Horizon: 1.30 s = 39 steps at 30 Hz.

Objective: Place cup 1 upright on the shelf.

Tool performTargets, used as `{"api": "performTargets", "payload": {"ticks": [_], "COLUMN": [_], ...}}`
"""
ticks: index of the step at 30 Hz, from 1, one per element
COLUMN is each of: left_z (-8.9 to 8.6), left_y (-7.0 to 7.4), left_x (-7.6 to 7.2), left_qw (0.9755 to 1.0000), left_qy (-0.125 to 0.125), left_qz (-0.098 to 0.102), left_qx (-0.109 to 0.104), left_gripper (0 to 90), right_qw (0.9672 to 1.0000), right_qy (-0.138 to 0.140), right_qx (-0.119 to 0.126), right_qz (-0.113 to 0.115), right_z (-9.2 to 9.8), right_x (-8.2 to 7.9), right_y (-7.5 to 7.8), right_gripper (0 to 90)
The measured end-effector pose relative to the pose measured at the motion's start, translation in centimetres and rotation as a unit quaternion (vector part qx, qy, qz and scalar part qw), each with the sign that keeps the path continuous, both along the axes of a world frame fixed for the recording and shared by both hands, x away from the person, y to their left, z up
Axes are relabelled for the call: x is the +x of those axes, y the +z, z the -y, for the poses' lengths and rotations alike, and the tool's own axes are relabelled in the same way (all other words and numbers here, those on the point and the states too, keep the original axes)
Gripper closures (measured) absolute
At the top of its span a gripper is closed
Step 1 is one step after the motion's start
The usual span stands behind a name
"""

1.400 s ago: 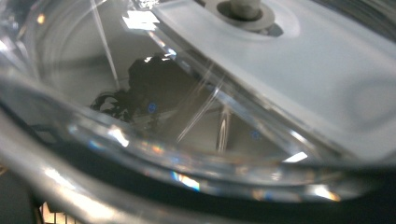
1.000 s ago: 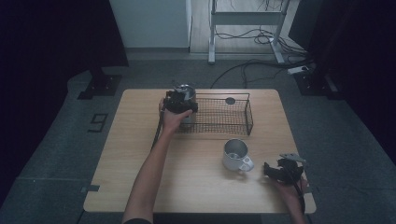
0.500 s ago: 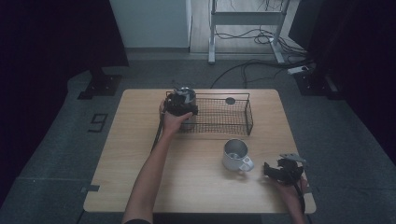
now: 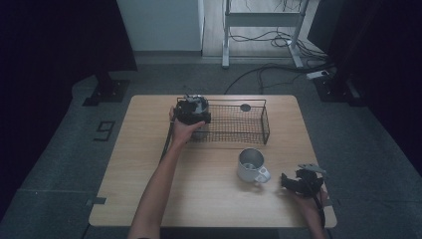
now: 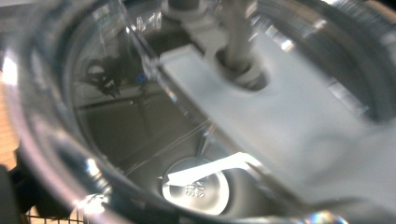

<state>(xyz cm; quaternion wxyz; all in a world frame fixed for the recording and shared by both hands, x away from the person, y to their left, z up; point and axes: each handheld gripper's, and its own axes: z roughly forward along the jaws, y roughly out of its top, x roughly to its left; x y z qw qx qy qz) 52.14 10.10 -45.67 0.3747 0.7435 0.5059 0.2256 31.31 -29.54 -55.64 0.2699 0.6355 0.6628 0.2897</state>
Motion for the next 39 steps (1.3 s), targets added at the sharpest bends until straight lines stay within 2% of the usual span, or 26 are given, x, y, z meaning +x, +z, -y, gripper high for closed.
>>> {"api": "performTargets", "payload": {"ticks": [9,20,26,30,34,39], "left_z": [-0.6,-1.6,-2.7,-3.6,-3.8,-3.8], "left_y": [0.9,1.2,1.7,1.9,1.7,1.9], "left_x": [-0.8,-2.4,-3.1,-3.9,-4.6,-5.9], "left_qw": [0.9998,0.9997,0.9996,0.9992,0.9991,0.9990], "left_qy": [-0.001,-0.004,-0.005,-0.010,-0.020,-0.020], "left_qz": [0.015,0.016,0.021,0.024,0.021,0.032], "left_qx": [-0.010,-0.015,-0.018,-0.030,-0.029,-0.022], "left_gripper": [0.0,0.0,0.0,0.7,0.9,1.3], "right_qw": [1.0000,1.0000,1.0000,1.0000,1.0000,1.0000], "right_qy": [0.000,-0.002,-0.002,-0.001,-0.002,0.000], "right_qx": [0.000,0.001,0.000,0.000,0.000,0.000], "right_qz": [0.000,0.001,0.001,0.001,0.001,0.001], "right_z": [0.0,0.0,0.0,0.0,0.0,0.0], "right_x": [0.0,0.0,0.0,0.0,0.0,0.0], "right_y": [0.0,0.0,0.0,0.0,0.0,0.0], "right_gripper": [6.1,6.2,6.2,6.2,6.3,6.5]}}
